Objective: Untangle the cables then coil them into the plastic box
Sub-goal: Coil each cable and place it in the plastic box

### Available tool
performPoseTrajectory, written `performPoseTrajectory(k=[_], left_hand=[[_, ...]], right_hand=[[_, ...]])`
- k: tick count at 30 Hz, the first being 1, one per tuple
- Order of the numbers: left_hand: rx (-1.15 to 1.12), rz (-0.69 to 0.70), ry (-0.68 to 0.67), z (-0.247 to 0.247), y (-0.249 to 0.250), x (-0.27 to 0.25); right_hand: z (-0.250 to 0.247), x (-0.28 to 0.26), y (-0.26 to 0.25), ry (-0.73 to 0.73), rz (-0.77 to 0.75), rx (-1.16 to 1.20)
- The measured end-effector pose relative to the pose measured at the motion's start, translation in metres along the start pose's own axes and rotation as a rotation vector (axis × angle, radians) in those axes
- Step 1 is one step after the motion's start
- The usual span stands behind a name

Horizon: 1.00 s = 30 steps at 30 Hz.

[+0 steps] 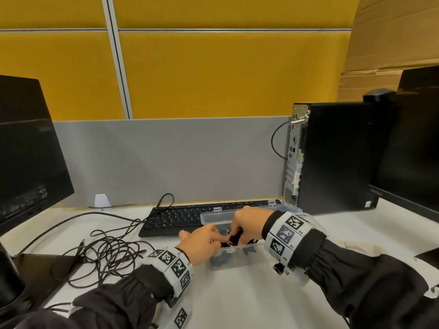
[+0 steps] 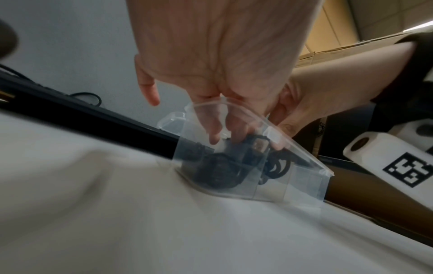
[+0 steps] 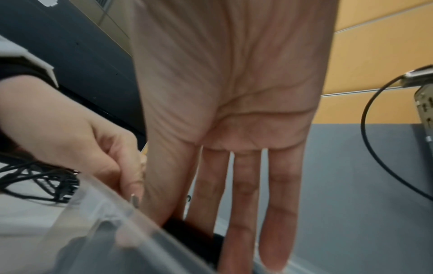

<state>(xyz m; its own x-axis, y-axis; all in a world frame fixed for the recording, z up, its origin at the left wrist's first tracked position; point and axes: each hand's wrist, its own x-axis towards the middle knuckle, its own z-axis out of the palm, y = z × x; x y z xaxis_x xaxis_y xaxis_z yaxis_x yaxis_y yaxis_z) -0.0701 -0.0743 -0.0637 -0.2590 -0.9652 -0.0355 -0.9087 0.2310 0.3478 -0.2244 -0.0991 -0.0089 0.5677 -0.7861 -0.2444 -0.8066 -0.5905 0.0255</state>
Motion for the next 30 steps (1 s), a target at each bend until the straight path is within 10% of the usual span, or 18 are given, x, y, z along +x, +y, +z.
performPoseTrajectory(k=[22, 30], left_hand=[[-0.134, 0.045, 0.029, 0.0, 0.007, -0.008], [-0.076, 0.054, -0.01, 0.001, 0.008, -0.008]], right_hand=[[-0.007, 0.001, 0.019, -0.11, -0.026, 0.166], [0.003, -0.001, 0.032, 0.067, 0.128, 0.29]])
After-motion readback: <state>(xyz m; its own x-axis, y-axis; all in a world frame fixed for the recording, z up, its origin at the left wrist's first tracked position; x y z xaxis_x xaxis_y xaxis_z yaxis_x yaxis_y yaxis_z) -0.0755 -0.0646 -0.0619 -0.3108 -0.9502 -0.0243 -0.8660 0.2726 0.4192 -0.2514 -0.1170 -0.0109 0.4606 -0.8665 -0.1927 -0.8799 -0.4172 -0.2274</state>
